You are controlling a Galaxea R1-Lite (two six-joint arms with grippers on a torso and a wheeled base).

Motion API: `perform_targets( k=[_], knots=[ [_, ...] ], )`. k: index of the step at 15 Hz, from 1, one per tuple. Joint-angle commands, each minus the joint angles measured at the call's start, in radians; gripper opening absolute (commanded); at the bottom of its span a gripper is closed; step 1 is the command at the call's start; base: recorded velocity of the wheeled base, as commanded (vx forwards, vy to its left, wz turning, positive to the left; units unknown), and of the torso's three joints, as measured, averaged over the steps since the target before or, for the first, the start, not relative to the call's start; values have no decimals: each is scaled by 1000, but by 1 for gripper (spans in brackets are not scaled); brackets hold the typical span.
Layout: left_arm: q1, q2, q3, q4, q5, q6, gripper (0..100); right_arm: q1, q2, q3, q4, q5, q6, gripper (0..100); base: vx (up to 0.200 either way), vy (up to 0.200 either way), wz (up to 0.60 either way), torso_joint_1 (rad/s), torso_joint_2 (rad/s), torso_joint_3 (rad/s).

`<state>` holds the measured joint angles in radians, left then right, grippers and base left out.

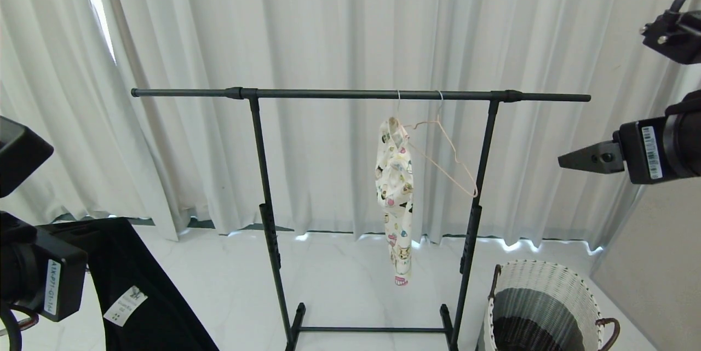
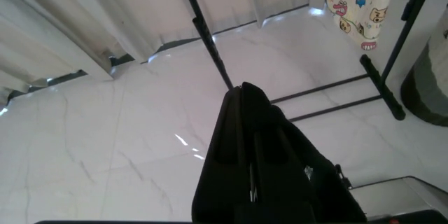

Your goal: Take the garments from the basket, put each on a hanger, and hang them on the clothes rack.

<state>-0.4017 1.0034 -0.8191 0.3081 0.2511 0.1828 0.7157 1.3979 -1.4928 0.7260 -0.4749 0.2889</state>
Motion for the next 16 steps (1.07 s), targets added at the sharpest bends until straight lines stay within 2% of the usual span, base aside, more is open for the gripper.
perform_targets(
  k=[1, 3, 5, 11, 13, 16],
  knots=[
    [0, 1, 0, 0, 1, 1, 0, -9, 9, 25, -34, 22, -27, 100, 200, 0, 0, 12, -17, -12],
    [0, 4, 0, 0, 1, 1, 0, -33, 4, 43, -60, 79, -83, 100, 200, 0, 0, -2, -12, -5],
    [-2, 4, 0, 0, 1, 1, 0, -55, 9, 45, -85, 99, -123, 100, 200, 0, 0, 12, -2, -2],
    [-5, 9, 2, 0, -1, 1, 0, -87, 29, 80, -108, 121, -149, 100, 200, 0, 0, 9, -1, -4],
    [-5, 15, 2, 0, -1, 1, 0, -154, 30, 140, -188, 170, -188, 100, 200, 0, 0, 2, -2, 2],
    [-5, 18, 5, 0, -3, 1, 0, -243, 26, 235, -307, 266, -306, 100, 200, 0, 0, 2, 1, -1]
  ],
)
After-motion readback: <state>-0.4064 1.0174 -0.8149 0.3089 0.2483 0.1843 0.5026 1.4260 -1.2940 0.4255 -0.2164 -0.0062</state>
